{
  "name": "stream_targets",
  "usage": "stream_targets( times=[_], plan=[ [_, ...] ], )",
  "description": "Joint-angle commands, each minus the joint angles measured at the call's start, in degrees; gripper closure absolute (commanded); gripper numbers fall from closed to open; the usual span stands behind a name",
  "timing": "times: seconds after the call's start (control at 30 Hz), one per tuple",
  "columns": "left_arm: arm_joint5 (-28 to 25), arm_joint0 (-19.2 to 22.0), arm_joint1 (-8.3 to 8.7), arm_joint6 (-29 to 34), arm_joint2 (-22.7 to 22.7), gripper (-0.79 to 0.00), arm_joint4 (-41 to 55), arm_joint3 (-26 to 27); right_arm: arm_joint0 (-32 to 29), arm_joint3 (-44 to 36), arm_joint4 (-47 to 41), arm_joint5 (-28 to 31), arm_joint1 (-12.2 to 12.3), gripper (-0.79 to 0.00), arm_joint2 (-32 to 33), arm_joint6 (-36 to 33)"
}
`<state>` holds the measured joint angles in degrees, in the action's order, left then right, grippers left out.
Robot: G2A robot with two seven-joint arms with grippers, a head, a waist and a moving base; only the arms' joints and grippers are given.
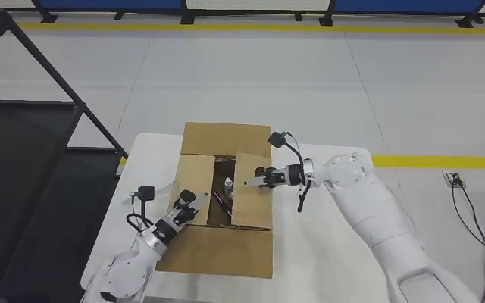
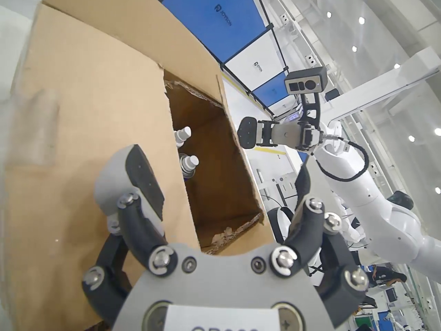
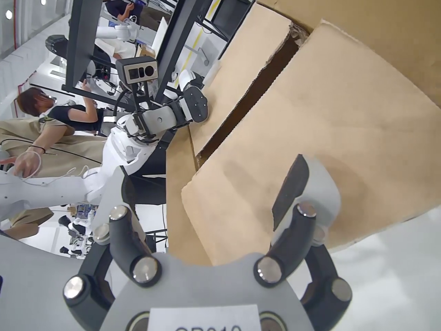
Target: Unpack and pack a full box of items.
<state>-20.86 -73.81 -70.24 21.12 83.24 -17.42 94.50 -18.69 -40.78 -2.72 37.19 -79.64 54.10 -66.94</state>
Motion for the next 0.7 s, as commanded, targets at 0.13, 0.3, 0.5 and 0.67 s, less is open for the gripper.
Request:
stream_targets(
  times=[0.13,0.3,0.5,0.67],
  plan=[
    [0.54,0.42,0.01,-0.61,-0.53,-0.785,-0.23,-1.01,0.7,0.87,5.76,0.66,-0.95,-0.785,-3.12,5.42],
    [0.35,0.26,-0.07,-2.54,-0.6,-0.785,1.01,-1.04,0.69,0.25,10.3,-0.95,-1.44,-0.785,-4.9,9.94],
    [-1.45,-2.24,0.25,-2.08,1.75,-0.785,5.11,2.9,0.69,-0.3,9.94,-0.25,-1.24,-0.785,-4.39,10.78],
    [-3.8,-6.7,1.0,0.46,6.65,-0.785,8.04,9.52,0.47,-2.08,8.38,0.72,-0.52,-0.785,-2.86,9.88]
  ],
)
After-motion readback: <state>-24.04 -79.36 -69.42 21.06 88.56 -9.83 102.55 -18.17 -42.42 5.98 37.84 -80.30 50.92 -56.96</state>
